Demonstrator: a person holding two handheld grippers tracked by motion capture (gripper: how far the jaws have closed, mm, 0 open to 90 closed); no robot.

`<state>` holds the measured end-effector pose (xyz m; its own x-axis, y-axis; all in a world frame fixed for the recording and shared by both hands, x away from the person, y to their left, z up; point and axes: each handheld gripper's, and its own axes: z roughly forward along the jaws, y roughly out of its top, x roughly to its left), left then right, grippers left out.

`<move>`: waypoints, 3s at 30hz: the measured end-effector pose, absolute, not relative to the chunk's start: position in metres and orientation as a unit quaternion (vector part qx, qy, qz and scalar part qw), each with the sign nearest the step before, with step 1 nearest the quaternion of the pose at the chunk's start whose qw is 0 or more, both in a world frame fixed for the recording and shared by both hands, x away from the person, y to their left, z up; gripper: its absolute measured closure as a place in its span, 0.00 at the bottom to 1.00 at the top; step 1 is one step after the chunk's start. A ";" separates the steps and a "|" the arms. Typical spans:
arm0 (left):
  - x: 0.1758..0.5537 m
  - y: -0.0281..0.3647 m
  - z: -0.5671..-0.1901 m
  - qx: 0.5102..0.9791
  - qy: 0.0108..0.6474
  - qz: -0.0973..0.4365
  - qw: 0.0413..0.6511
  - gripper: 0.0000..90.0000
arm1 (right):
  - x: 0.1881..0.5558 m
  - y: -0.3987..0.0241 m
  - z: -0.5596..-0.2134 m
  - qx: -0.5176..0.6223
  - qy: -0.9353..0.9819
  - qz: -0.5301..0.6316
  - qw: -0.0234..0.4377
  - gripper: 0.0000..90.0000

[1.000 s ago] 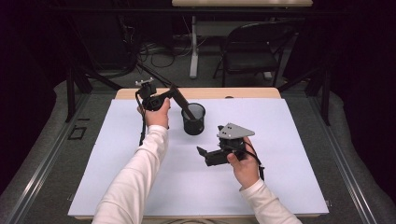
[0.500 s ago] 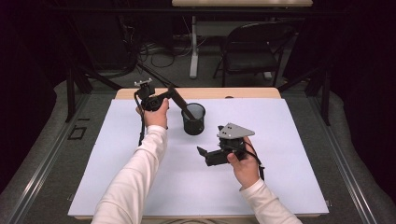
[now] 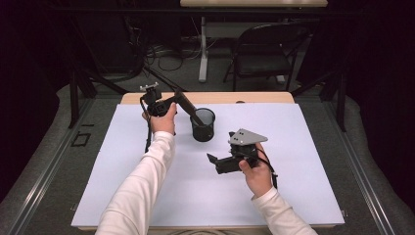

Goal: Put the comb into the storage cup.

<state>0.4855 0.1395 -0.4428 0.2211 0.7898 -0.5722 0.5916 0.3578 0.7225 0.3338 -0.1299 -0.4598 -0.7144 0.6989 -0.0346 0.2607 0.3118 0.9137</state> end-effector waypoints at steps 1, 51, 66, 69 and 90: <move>0.485 0.140 -0.442 0.559 0.617 0.092 0.546 0.81 | 0.334 -0.130 -0.460 0.308 0.779 0.499 0.219 0.00; 0.469 0.161 -0.422 0.552 0.597 0.136 0.565 0.36 | 0.334 -0.128 -0.461 0.307 0.782 0.495 0.222 0.00; 0.462 0.173 -0.417 0.561 0.589 0.141 0.564 0.40 | 0.333 -0.128 -0.461 0.307 0.783 0.494 0.221 0.00; 0.459 0.174 -0.415 0.561 0.585 0.139 0.569 0.40 | 0.333 -0.128 -0.461 0.306 0.783 0.494 0.221 0.00; 0.446 0.176 -0.407 0.572 0.567 0.119 0.581 0.32 | 0.332 -0.127 -0.461 0.305 0.783 0.493 0.223 0.00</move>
